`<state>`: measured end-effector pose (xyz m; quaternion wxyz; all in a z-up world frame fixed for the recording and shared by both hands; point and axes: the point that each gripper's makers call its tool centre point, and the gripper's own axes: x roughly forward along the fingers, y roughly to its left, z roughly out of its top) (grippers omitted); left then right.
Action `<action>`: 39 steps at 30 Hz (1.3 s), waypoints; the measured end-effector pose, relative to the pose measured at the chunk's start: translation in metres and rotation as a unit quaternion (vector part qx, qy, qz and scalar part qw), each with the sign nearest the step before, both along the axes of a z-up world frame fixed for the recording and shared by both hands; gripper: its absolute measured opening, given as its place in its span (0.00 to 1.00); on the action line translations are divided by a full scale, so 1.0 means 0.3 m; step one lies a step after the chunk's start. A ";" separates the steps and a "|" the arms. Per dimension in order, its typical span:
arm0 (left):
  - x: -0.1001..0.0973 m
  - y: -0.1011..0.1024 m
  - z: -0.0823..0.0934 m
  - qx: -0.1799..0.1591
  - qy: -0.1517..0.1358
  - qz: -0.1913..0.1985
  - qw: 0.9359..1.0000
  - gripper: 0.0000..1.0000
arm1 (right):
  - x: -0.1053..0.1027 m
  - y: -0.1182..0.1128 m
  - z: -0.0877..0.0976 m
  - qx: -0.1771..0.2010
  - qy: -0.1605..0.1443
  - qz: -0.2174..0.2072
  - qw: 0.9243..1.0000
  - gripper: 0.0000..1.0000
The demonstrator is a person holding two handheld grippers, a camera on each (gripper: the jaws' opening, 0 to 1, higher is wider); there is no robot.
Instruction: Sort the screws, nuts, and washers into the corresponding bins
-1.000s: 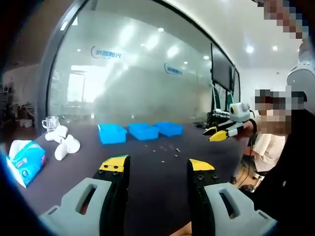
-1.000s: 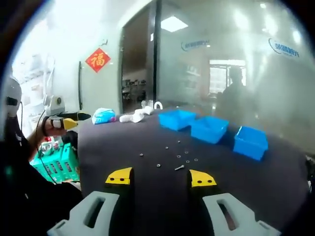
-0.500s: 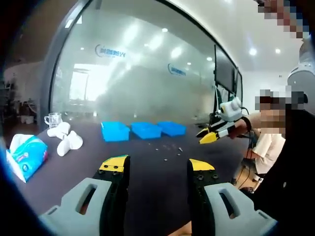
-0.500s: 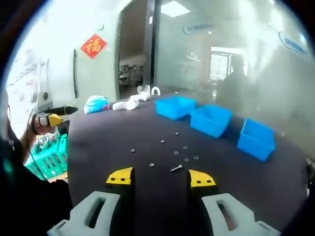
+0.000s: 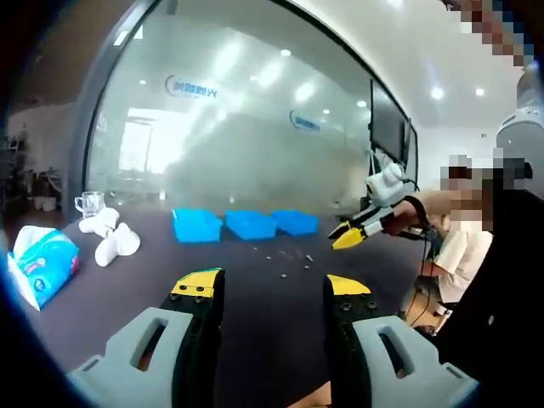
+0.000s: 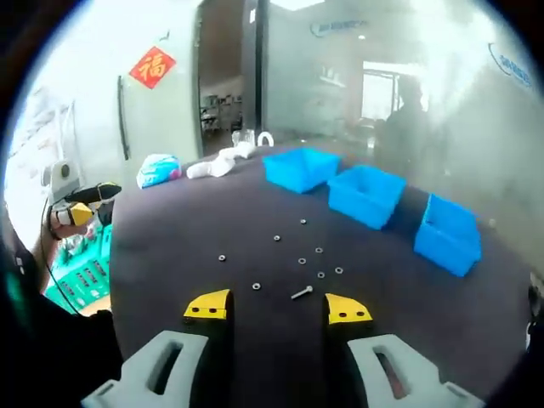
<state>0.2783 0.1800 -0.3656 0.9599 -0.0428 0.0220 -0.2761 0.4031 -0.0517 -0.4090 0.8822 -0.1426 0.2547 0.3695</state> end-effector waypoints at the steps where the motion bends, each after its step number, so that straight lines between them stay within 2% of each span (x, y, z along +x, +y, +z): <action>1: -0.001 0.000 0.001 -0.001 -0.001 0.000 1.000 0.46 | 0.003 0.005 0.001 -0.004 0.001 0.004 1.000 0.36; 13: -0.009 0.026 -0.004 -0.004 0.000 0.011 1.000 0.46 | 0.018 0.024 -0.037 -0.076 0.027 0.074 0.994 0.36; 19: -0.006 0.030 -0.003 -0.005 0.000 0.012 1.000 0.46 | 0.001 0.016 -0.069 -0.127 0.036 0.127 0.983 0.36; 23: -0.002 0.036 -0.005 -0.006 0.001 0.014 1.000 0.46 | 0.020 0.005 -0.071 -0.140 0.044 0.136 0.980 0.36; 29: 0.002 0.036 -0.003 -0.006 0.001 0.014 1.000 0.46 | 0.047 -0.006 -0.072 -0.174 0.046 0.165 0.970 0.36; 33: 0.005 0.033 -0.005 -0.005 0.002 0.013 1.000 0.46 | 0.067 -0.019 -0.090 -0.208 0.052 0.188 0.959 0.36; 39: 0.007 0.032 -0.004 -0.004 0.002 0.012 1.000 0.46 | 0.100 -0.020 -0.111 -0.218 0.068 0.188 0.955 0.36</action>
